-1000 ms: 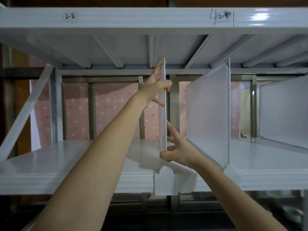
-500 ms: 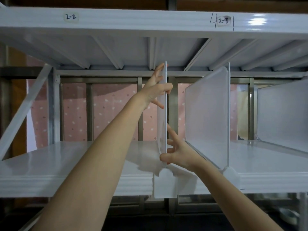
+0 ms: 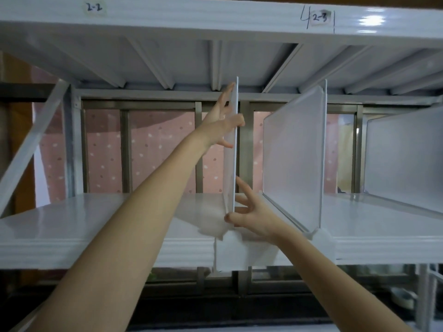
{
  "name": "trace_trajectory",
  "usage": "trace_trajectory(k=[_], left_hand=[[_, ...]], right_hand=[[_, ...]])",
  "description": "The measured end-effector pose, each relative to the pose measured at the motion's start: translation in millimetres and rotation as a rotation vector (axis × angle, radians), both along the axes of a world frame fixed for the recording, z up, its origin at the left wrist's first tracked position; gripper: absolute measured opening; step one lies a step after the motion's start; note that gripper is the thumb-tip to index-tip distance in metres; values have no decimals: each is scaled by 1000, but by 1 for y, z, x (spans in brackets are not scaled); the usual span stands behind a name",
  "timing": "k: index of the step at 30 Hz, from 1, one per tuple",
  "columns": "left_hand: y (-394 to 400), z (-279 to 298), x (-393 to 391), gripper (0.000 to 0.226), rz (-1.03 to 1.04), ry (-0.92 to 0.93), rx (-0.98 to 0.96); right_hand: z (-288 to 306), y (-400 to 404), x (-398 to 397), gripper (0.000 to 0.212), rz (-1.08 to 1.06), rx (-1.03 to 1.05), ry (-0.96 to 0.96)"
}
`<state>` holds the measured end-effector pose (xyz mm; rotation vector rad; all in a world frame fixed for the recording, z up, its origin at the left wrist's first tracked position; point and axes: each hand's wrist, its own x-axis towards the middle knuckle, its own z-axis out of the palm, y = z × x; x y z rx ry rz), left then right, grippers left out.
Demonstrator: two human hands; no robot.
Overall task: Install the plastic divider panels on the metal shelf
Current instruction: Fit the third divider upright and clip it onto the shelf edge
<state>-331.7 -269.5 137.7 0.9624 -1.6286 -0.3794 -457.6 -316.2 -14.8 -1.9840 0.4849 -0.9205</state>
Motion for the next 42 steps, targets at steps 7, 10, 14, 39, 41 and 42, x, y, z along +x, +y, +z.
trace_trajectory(k=[7, 10, 14, 39, 41, 42], left_hand=[[31, -103, 13, 83, 62, -187, 163], [48, -143, 14, 91, 293, -589, 237], [61, -170, 28, 83, 555, -1114, 165], [51, -204, 47, 77, 642, -1217, -138], [51, -205, 48, 78, 641, -1218, -149], [51, -205, 49, 78, 645, -1216, -160]], right_hand=[[-18, 24, -31, 89, -215, -453, 425], [-26, 37, -41, 75, -289, -708, 580], [-37, 41, -42, 71, -402, -926, 635], [-61, 14, -38, 87, -573, -1400, 492], [-62, 11, -36, 90, -577, -1405, 490], [-62, 10, -34, 90, -579, -1403, 486]])
